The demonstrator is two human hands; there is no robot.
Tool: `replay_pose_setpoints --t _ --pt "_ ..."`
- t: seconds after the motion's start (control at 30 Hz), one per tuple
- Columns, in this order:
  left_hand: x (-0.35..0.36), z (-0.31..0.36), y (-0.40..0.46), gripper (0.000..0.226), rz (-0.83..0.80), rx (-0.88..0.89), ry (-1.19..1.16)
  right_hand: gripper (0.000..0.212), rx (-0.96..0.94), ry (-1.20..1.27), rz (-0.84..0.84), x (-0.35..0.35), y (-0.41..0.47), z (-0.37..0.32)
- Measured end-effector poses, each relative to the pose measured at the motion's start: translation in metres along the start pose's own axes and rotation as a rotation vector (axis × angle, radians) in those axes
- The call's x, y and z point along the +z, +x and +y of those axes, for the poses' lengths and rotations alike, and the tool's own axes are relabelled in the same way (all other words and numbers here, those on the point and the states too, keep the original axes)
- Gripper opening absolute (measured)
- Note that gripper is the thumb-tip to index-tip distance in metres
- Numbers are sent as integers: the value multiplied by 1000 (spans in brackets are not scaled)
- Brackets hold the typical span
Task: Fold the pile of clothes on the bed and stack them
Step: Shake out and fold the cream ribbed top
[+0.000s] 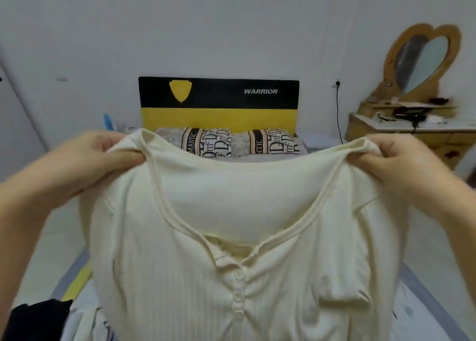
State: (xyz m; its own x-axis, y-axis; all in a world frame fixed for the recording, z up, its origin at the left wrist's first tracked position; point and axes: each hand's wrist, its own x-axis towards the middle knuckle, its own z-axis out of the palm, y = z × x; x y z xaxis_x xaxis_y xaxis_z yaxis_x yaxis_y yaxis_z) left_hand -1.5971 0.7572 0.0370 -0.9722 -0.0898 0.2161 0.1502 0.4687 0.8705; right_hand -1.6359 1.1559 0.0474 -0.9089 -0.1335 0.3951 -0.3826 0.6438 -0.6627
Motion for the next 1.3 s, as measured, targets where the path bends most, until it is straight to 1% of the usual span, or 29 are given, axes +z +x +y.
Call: replay_pose_setpoints --t 0.03,0.13,0.2,0.3,0.37,0.47,0.57,0.67,0.77,0.87,0.9,0.93,0.97,1.0,1.03,1.1,1.17,1.2,1.23,1.27,1.3 --pt "17 -21 2 17 -55 -51 63 14 56 -51 -73 20 2 24" --pt "67 -95 -1 6 -121 -254 206 26 216 -138 -299 87 -11 91" --pt "101 -145 -7 11 -181 -364 255 25 296 -188 -402 133 -27 135" --pt "151 -210 -13 20 -265 -490 357 20 415 -246 -512 193 -53 191" --pt "176 -244 -13 24 -288 -533 448 19 448 -299 -575 224 -65 220" --pt "204 -286 -6 25 -343 -561 481 26 417 -465 -662 261 -69 257" --pt "222 -321 12 29 -286 -563 559 21 366 -640 -651 288 -58 290" --pt "236 -347 35 27 -216 -487 649 20 346 -721 -582 315 -37 321" --pt "251 -377 63 17 -141 -442 676 18 405 -633 -541 346 -9 352" --pt "267 -409 94 11 -16 -417 700 34 454 -544 -462 376 23 374" --pt "272 -420 103 10 36 -408 688 33 449 -509 -414 385 31 381" --pt "277 -431 110 9 82 -411 667 27 438 -458 -354 394 37 388" --pt "283 -444 114 12 114 -433 640 18 443 -397 -307 403 39 396" --pt "290 -457 117 20 124 -470 612 17 475 -345 -287 412 37 404" --pt "297 -470 116 31 103 -512 602 28 520 -330 -300 422 32 412" --pt "309 -496 105 52 3 -625 687 49 636 -428 -368 439 11 429" --pt "318 -514 88 58 -91 -753 851 62 793 -564 -418 452 -14 438" --pt "321 -520 78 55 -138 -801 906 67 855 -604 -444 456 -27 440" --pt "324 -525 69 47 -182 -825 927 68 871 -635 -479 460 -40 440" --pt "325 -530 62 37 -218 -818 919 66 843 -646 -518 463 -52 442" --pt "326 -534 55 28 -241 -775 893 58 781 -628 -543 464 -62 446"
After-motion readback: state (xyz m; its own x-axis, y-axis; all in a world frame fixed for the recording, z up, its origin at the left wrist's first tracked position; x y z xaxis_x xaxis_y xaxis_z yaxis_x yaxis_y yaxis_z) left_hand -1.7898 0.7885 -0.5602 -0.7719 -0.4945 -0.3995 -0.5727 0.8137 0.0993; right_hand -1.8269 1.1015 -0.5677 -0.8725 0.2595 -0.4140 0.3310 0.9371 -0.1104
